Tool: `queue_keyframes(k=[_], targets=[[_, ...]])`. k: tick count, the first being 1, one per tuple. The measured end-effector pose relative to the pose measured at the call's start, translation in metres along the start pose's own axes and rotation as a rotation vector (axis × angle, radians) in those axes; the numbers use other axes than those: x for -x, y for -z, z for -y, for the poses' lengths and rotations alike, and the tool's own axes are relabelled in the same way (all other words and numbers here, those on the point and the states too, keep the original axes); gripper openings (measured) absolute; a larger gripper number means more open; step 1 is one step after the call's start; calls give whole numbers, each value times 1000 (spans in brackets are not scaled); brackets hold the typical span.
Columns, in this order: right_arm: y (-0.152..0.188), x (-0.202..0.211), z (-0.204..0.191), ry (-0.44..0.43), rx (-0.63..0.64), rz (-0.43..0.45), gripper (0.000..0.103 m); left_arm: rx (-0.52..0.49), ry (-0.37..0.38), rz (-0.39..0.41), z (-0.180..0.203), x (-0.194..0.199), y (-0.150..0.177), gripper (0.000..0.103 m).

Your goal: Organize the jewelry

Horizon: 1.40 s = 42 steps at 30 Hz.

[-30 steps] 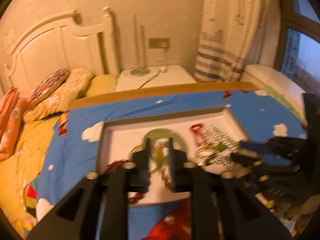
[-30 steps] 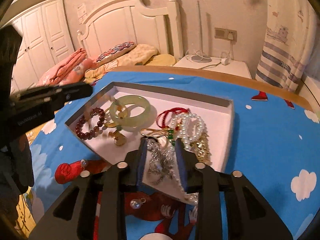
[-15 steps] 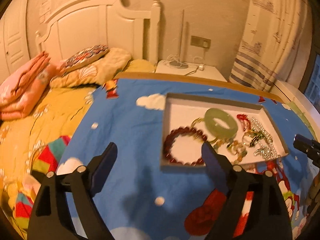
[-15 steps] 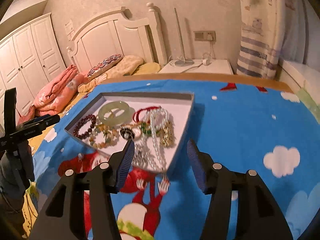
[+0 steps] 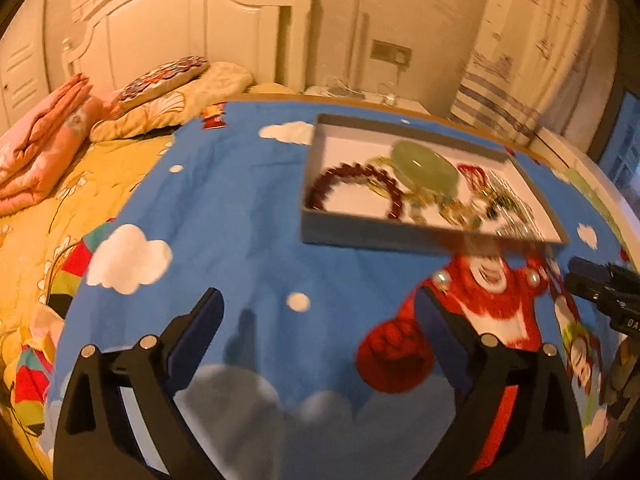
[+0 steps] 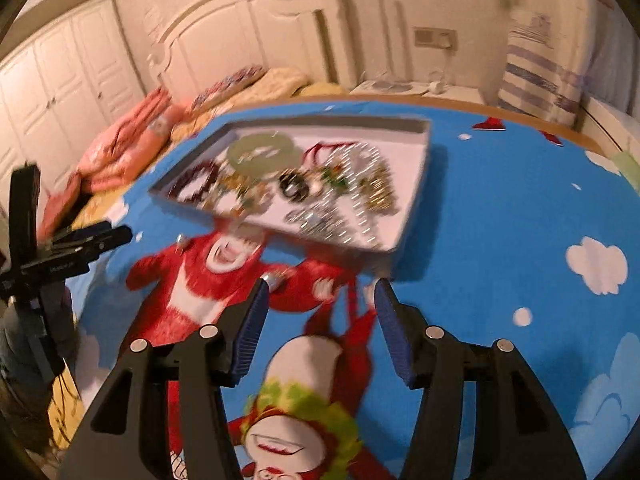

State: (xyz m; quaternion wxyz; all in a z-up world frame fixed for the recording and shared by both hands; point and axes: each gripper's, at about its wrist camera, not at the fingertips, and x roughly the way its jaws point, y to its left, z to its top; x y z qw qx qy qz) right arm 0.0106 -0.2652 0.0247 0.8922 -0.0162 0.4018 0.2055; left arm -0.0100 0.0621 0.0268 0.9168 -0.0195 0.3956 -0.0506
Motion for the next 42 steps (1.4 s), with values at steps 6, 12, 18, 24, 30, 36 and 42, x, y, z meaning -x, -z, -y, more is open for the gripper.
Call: queue_keyframes(k=[6,12,18,24,30,36,42], targets=[[-4,-16,-24,-13,69,-46,46,-95,24,-44,18,-10,3,98],[-11,-27,-29,-12,59,-62,34,-58,59,-75,11,-17,2,98],[-15,-35,-34,30,81,-72,25,-57,63,-80,10,-19,2,98],[-15,-36,-41,69,117,-73,18,-106,37,-64,21,-16,2,98],[-12,-32,-41,48,121,-63,16,-145,54,-48,37,-12,-3,98],[-8,-22,-38,33,109,-41,16,-151,134,-70,58,-20,-12,89],[-3,-16,-29,11,67,-24,16,-149,175,-107,71,-39,-17,50]])
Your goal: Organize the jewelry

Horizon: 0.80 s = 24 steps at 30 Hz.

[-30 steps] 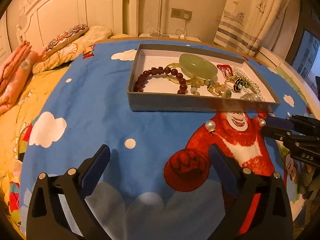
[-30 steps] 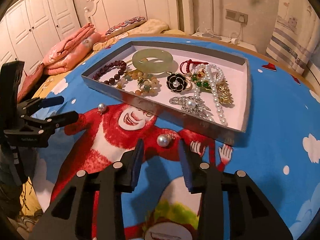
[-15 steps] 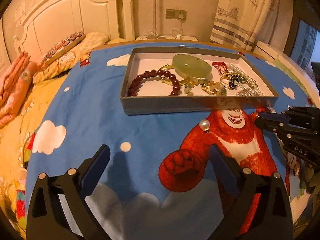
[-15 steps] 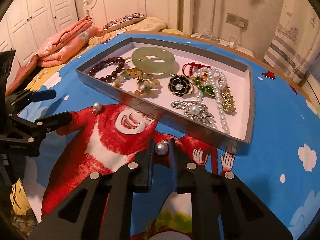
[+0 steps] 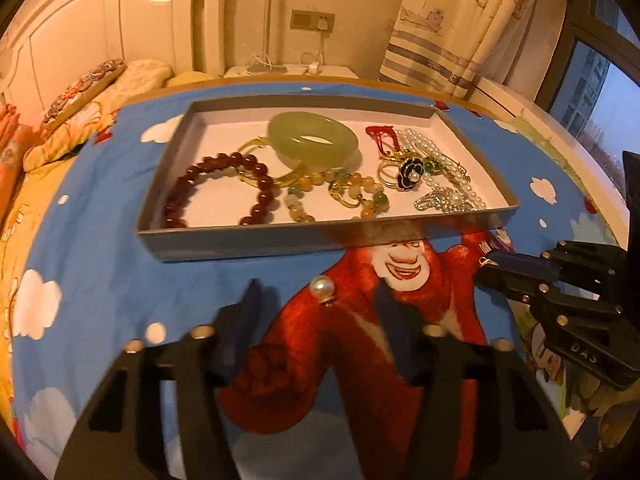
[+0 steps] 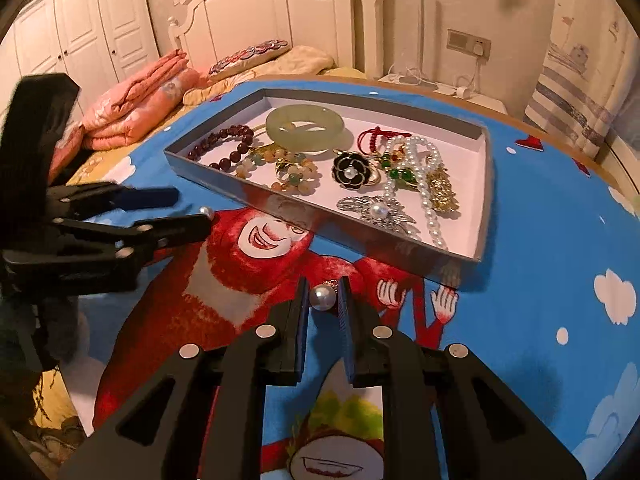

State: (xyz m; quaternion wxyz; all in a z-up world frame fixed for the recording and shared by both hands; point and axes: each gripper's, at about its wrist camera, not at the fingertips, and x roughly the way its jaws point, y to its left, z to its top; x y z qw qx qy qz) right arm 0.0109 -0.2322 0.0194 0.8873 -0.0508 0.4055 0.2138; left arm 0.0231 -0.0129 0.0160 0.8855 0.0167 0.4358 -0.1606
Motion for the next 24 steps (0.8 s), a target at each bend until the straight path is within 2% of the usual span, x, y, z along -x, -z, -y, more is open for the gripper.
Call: queue_keyframes(k=[3,5,11,24], targets=[[0,1,2,-11,-9,7,16,-33,-32,1,5,-6,1,44],[0,1,2,-15,-9,10,16,-44,-27,3,7,-6,2,32],[1,2,2,-27,-5,16,16,-85,-38,7,13,-8,3,13],[1,3,2,-25,-7,24,16,-78,-24,22,10,-3,8,13]])
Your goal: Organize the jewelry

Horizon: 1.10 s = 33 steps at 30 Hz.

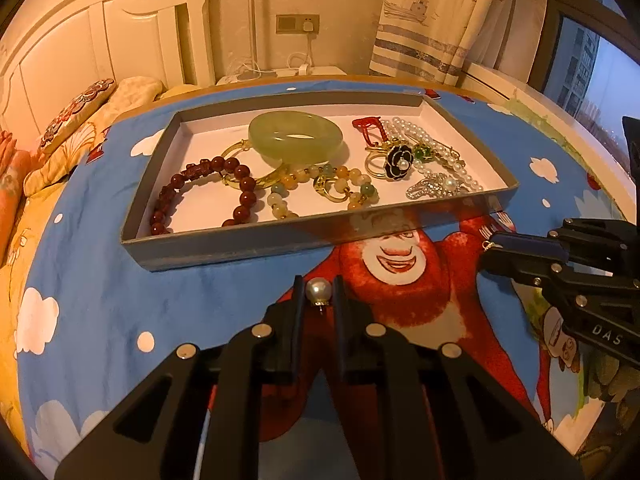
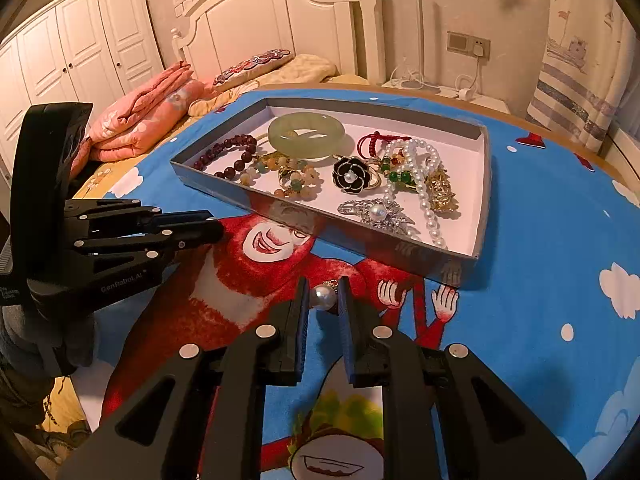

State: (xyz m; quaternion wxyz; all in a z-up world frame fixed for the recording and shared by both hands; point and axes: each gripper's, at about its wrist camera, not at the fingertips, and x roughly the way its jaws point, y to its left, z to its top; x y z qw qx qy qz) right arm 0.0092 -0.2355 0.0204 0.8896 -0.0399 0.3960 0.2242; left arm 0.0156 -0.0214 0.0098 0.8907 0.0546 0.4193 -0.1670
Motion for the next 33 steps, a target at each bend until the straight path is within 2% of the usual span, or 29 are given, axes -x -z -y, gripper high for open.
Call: queue_keyframes(k=[15,33], targets=[[0,0,0,-1,-2,3,16,-26,-38,33,6,8,0,13],[-1,5,2,-7,-17,22,16,-47,-50,61,18,23,-5,13]])
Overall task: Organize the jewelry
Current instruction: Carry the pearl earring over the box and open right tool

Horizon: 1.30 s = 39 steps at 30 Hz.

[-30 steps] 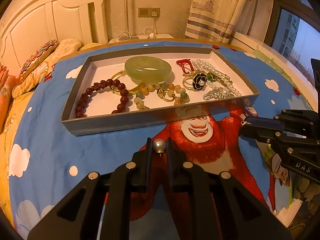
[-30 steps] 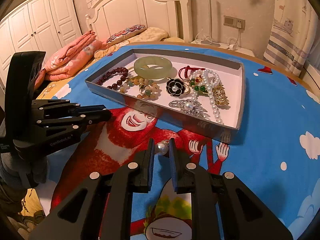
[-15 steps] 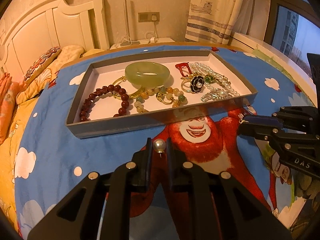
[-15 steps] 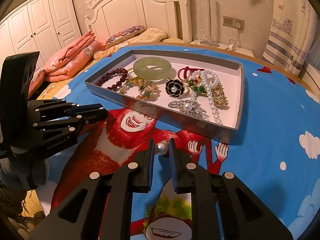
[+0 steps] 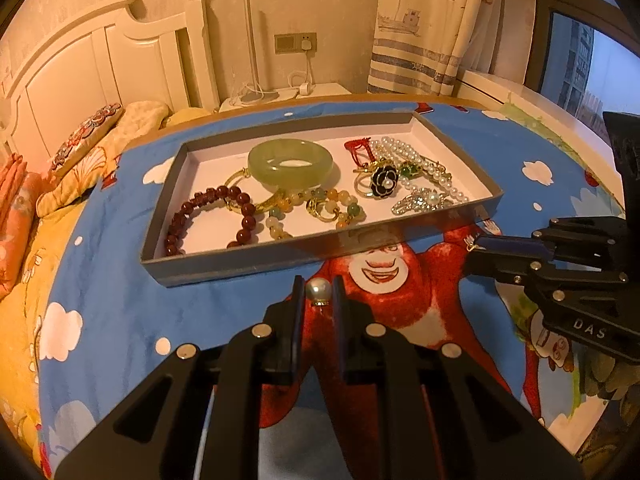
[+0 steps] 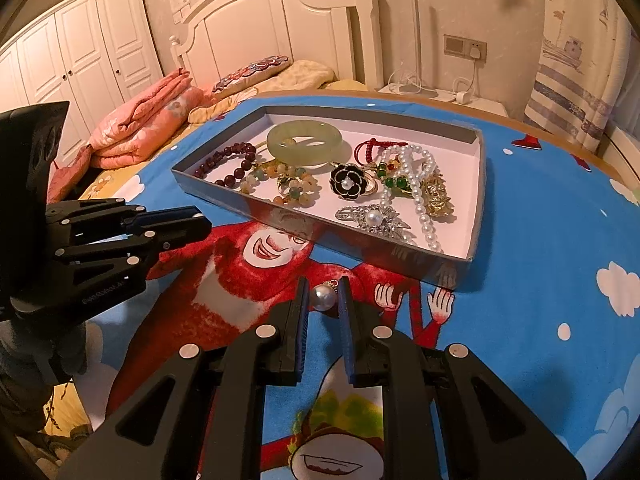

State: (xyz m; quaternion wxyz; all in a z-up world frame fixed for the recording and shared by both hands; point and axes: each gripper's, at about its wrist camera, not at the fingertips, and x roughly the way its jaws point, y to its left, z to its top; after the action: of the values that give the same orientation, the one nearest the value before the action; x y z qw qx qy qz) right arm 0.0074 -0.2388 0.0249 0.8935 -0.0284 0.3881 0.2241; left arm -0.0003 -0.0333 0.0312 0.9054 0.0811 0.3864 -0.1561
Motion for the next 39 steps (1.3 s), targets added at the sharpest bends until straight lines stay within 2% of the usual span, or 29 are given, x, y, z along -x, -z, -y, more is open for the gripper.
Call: queue_keyframes(k=[7,20,27,36,37,39], targets=[[-4,5,-4,-9,5,19,16,-11,-11,24,0,7,-9,13],[-33,12,-11,7,43,93,16,-29,-21,51,-1,1,-37,13],[-49,-5,-1,12,12,103,16,-11,-40,37,-2,-18,-50,13],[-58,-27,11,52,-17,103,16,23,-114,18,-10,-41,-58,13],[-58,-28,13,60,-27,107,17,36,-129,25,-13,-42,-58,14],[-59,-32,19,62,-53,100,19,52,-145,32,-17,-42,-58,34]])
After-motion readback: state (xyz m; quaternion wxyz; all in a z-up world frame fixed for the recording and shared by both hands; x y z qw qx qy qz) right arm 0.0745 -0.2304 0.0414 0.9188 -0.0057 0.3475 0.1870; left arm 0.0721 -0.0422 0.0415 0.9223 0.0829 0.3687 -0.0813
